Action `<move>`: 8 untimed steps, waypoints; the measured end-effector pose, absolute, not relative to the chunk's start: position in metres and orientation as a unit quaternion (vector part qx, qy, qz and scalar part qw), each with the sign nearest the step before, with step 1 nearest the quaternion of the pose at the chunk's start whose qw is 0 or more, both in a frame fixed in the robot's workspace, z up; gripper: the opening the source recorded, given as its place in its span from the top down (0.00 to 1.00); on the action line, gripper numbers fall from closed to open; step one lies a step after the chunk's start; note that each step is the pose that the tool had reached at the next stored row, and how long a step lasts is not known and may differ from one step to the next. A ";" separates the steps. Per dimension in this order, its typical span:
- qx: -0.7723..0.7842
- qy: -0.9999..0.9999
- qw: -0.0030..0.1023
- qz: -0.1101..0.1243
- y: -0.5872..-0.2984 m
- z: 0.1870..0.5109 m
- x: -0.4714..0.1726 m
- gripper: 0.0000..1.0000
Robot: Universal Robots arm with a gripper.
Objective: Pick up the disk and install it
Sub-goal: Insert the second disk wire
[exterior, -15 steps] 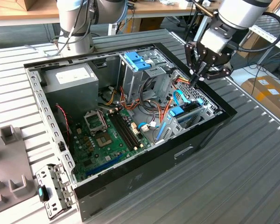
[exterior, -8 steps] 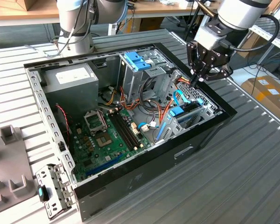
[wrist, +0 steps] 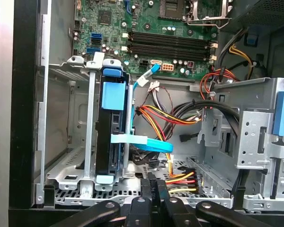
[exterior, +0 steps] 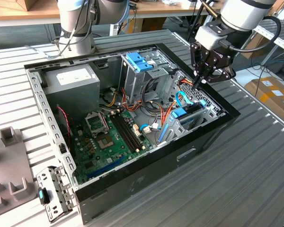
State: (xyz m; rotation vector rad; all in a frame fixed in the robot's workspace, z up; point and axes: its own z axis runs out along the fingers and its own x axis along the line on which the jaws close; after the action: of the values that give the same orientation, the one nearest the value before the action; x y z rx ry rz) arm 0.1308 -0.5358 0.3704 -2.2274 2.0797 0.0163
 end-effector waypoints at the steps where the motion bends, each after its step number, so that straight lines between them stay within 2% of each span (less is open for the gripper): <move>1: -0.730 0.682 0.047 0.005 -0.537 0.370 0.131 0.84; 8: -0.729 0.683 0.047 0.005 -0.546 0.369 0.128 0.84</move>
State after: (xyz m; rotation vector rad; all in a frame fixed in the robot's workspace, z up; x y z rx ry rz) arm 0.1275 -0.5456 0.3693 -2.2239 2.0830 0.0164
